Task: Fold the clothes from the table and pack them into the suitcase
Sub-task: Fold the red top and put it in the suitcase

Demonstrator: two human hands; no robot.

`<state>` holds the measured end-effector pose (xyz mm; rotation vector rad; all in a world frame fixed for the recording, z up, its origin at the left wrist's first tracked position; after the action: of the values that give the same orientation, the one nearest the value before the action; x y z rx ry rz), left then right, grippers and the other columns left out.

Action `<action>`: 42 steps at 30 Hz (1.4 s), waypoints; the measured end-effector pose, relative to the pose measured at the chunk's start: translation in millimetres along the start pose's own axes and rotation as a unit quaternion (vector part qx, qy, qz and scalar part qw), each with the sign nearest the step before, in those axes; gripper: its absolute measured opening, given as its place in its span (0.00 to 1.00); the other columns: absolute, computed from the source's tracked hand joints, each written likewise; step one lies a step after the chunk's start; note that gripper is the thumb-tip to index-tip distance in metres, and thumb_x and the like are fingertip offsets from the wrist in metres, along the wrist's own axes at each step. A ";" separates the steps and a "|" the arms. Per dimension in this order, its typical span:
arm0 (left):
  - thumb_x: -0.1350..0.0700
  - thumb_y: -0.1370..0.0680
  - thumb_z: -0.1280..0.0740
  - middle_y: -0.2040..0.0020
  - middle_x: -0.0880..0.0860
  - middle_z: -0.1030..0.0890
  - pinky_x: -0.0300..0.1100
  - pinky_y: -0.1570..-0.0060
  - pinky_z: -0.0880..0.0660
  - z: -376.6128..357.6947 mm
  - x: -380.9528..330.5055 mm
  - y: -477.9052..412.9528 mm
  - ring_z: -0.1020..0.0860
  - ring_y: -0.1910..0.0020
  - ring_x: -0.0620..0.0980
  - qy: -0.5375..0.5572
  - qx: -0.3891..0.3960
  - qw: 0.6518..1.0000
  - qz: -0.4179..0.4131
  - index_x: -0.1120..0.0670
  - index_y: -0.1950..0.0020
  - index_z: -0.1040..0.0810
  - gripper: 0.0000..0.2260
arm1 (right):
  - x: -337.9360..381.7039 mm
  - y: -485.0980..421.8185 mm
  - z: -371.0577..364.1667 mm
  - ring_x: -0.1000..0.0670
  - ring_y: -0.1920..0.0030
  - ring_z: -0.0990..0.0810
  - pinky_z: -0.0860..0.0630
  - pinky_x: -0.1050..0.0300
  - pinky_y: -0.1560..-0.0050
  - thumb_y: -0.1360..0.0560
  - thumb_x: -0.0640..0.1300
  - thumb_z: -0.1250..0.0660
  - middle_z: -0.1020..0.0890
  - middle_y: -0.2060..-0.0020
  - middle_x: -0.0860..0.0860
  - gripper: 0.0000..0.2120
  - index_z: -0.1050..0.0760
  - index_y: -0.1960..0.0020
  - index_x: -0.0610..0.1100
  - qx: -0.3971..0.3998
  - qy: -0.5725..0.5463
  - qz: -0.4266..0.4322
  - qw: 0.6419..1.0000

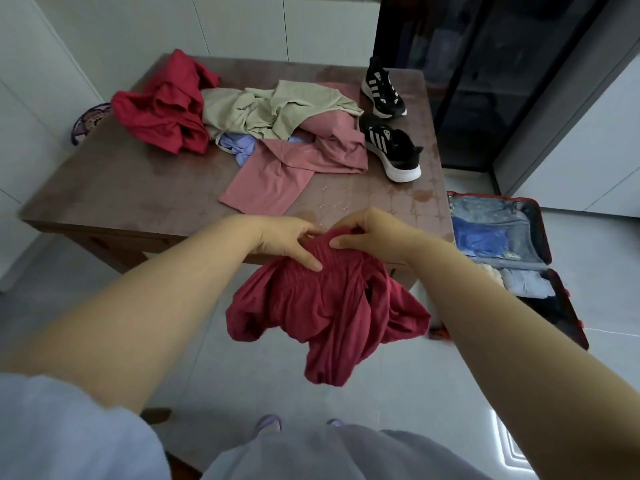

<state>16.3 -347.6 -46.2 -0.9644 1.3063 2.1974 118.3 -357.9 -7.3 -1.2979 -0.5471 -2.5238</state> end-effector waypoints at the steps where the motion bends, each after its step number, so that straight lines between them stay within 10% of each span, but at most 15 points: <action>1: 0.58 0.31 0.24 0.38 0.50 0.24 0.42 0.37 0.30 5.7 -0.5 4.3 0.24 0.40 0.46 -0.023 -0.030 0.999 -0.012 0.52 0.34 0.29 0.27 | 4.8 -1.6 -3.8 0.54 0.53 0.18 0.23 0.60 0.48 0.25 0.42 0.31 0.15 0.53 0.50 0.09 0.18 0.46 0.44 -0.008 0.013 0.006 1.000; 12: 0.60 0.33 0.24 0.68 0.46 0.25 0.30 0.69 0.33 69.2 -30.7 71.2 0.29 0.73 0.37 -0.114 -0.237 0.957 -0.124 0.51 0.62 0.24 0.09 | 88.1 -5.3 7.3 0.55 0.55 0.19 0.23 0.55 0.48 0.25 0.38 0.32 0.16 0.55 0.47 0.08 0.19 0.47 0.39 -0.157 -0.015 0.114 0.981; 18: 0.57 0.31 0.24 0.57 0.50 0.16 0.37 0.54 0.24 95.4 -70.6 102.8 0.20 0.59 0.40 -0.215 -0.235 0.933 -0.165 0.57 0.52 0.19 0.10 | 104.0 1.8 21.6 0.55 0.55 0.18 0.21 0.58 0.47 0.28 0.36 0.30 0.17 0.57 0.50 0.11 0.21 0.46 0.43 -0.191 -0.205 0.117 0.953; 25: 0.56 0.31 0.25 0.46 0.49 0.18 0.40 0.44 0.26 123.4 -107.8 128.3 0.21 0.48 0.44 -0.249 -0.252 0.910 -0.214 0.55 0.43 0.21 0.18 | 99.5 -0.6 38.5 0.42 0.56 0.25 0.28 0.46 0.51 0.35 0.63 0.29 0.22 0.56 0.38 0.33 0.24 0.51 0.32 -0.186 -0.269 0.087 0.941; 28: 0.56 0.25 0.31 0.37 0.43 0.25 0.29 0.37 0.35 128.8 -110.6 132.5 0.28 0.38 0.39 -0.237 -0.278 0.896 -0.251 0.52 0.33 0.27 0.20 | 109.9 -2.2 50.4 0.50 0.60 0.20 0.22 0.55 0.53 0.22 0.47 0.37 0.17 0.62 0.47 0.12 0.21 0.53 0.39 -0.236 -0.273 0.092 0.928; 34: 0.56 0.21 0.37 0.31 0.50 0.29 0.32 0.32 0.40 147.6 -94.4 132.2 0.33 0.32 0.42 -0.237 -0.311 0.887 -0.246 0.53 0.33 0.27 0.16 | 108.7 -8.1 58.9 0.53 0.60 0.19 0.21 0.59 0.53 0.20 0.44 0.38 0.16 0.62 0.50 0.10 0.20 0.54 0.43 -0.281 -0.244 0.065 0.926; 38: 0.58 0.25 0.31 0.28 0.47 0.34 0.25 0.38 0.42 164.5 -80.2 144.3 0.36 0.35 0.34 -0.180 -0.315 0.900 -0.241 0.34 0.49 0.21 0.16 | 97.8 -3.2 70.5 0.58 0.64 0.19 0.22 0.64 0.61 0.20 0.43 0.38 0.17 0.65 0.53 0.10 0.20 0.54 0.42 -0.333 -0.257 0.052 0.906; 42: 0.59 0.24 0.33 0.22 0.51 0.51 0.32 0.35 0.47 170.6 -47.2 141.4 0.42 0.26 0.47 -0.229 -0.285 0.920 -0.139 0.41 0.52 0.22 0.11 | 88.8 10.7 88.4 0.59 0.65 0.20 0.22 0.64 0.62 0.20 0.44 0.39 0.18 0.64 0.53 0.10 0.21 0.54 0.42 -0.394 -0.257 0.052 0.881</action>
<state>-103.0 -265.4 128.0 -0.6897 0.2968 2.4060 135.7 -333.3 114.8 -2.2158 0.5482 -2.3544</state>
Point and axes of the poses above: each hand's wrist, its own y-axis away from the middle knuckle, its own z-axis out of the back of the hand, x = y × z, the point moved 9 cm from there along -y, towards the middle knuckle
